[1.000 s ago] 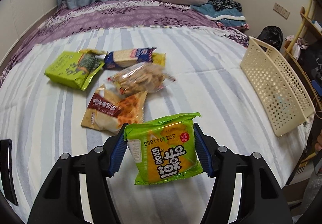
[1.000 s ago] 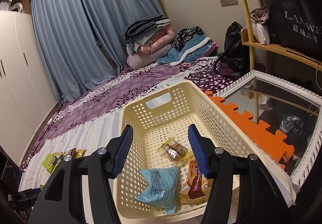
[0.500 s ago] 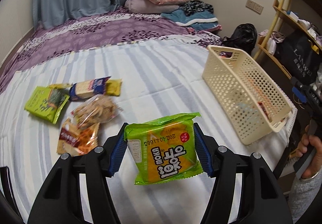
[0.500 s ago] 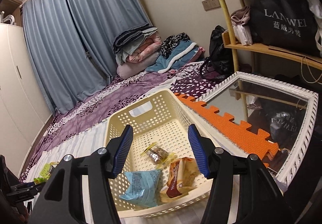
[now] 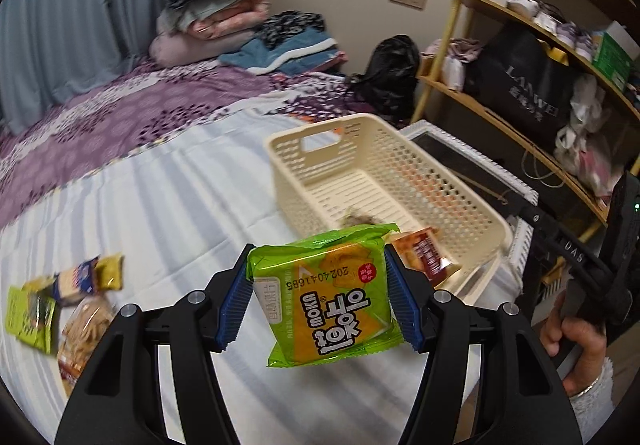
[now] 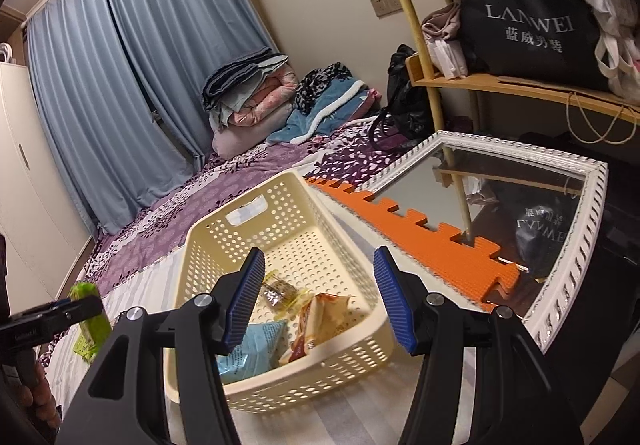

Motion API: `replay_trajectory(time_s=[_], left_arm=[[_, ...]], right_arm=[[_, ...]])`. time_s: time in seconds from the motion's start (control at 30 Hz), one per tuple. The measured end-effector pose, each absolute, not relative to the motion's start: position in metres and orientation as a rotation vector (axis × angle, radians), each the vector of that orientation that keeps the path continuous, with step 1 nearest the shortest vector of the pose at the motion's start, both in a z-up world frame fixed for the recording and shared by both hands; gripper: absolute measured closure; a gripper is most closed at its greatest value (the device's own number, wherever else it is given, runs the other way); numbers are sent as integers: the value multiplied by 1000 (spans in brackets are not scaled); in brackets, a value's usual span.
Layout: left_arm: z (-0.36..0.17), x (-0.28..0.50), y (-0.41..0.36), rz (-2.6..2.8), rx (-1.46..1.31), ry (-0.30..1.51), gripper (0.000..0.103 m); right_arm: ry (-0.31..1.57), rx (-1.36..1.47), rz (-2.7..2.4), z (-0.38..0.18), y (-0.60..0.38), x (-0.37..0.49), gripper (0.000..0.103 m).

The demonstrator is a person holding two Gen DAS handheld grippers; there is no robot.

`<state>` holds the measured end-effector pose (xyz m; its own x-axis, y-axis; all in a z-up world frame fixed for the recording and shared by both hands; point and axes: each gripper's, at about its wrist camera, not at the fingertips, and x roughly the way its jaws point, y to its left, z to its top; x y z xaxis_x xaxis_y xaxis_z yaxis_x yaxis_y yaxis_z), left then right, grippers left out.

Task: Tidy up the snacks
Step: 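Carry the Moka pack over the basket and open the left gripper, then move both grippers back from the basket to the snack pile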

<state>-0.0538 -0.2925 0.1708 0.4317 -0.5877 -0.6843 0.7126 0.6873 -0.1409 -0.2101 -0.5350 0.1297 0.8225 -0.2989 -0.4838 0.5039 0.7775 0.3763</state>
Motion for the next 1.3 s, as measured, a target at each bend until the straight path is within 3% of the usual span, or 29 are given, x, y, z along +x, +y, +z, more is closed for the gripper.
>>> replay_trajectory(time_s=[0.47,0.53,0.57,0.6,1.03,1.17,1.3], left_arm=[[172,-61,-381,-977,248,756,39],[171,-60,-386,-999,241,762,28],[172,-59,-387,-995,232,758,8],[174,-59,-385,-983,220,742,4],[170,-36,-352,-853,197,772,3],[170,-33,-344,-828,200,768,3],[169,-30,-334,-807,201,768,3]], right_arm=[[430,532,-490,124,-549,-224,46],[431,531,-493,124,-550,-224,46],[431,531,-494,124,-550,-225,46],[431,530,-495,124,-550,-225,46],[431,517,-459,130,-538,-213,46],[417,508,-465,134,-535,-213,31],[417,502,-463,138,-531,-210,30]])
